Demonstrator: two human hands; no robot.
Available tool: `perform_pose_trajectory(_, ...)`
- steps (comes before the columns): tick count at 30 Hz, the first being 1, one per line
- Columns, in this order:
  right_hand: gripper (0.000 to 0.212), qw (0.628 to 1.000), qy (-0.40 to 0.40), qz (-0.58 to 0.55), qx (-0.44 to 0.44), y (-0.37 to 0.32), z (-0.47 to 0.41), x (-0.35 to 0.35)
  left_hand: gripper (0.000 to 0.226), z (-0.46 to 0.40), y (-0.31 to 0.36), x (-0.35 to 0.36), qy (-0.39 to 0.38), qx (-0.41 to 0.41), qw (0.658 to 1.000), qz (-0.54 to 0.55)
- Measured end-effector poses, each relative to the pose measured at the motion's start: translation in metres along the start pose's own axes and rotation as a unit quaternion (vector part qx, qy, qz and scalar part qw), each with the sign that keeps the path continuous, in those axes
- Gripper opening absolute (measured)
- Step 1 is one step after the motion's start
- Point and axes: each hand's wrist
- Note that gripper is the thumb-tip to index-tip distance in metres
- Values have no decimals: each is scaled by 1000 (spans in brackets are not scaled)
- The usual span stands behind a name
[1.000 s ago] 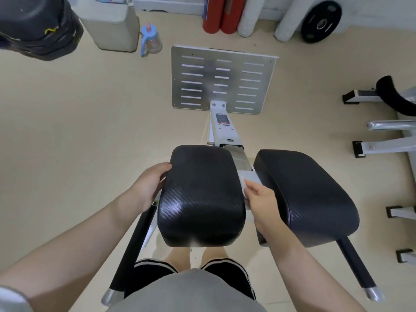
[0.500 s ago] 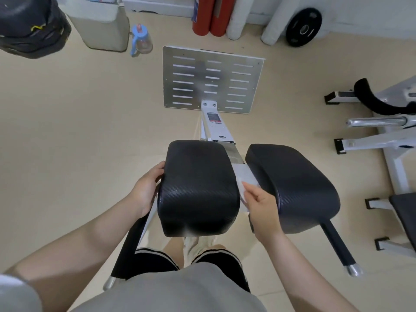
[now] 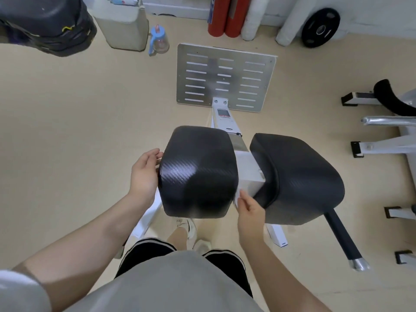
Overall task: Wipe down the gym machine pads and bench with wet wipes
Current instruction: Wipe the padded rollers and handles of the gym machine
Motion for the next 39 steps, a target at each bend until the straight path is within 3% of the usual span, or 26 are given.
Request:
perform_pose_trajectory(3,31,997,0,-59,49,17,-4,10,31,23,-20,-2,15,32,999,-21)
perform_pose_trajectory(10,32,992,-27,-109,-52,3,-7,-3,44,72,-69,13,-1,45,999,-12)
perform_pose_trajectory(14,32,998,-42,-56,-7,46,-8,5,39,77,-87,10,-29,42,999,-6)
perform_pose_trajectory(18,33,988,-38,-117,91,72,-11,15,36,76,-86,2,-56,39,997,-20)
perform_pose_trajectory(24,33,986,-1,-168,-5,59,-23,13,38,75,-83,-8,-99,41,994,-27)
perform_pose_trajectory(26,29,994,4,-112,-4,70,-22,18,37,73,-85,-11,-106,44,993,-28)
perform_pose_trajectory(28,26,991,15,-125,42,85,-16,27,36,73,-89,-15,-119,45,991,-35)
perform_pose_trajectory(33,21,938,15,-309,157,95,-1,72,38,70,-91,-32,-181,41,977,-103)
perform_pose_trajectory(37,25,963,-26,-237,129,105,-3,114,33,64,-86,-45,-221,42,965,-134)
perform_pose_trajectory(39,29,984,-73,-121,106,111,-5,136,31,63,-84,-50,-241,30,960,-139)
Point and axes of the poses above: each hand's wrist, its own z-axis away from the middle knuckle, its own x-axis out of the palm, y = z × x, and after that the axes turned 15 degrees about -y, right-handed
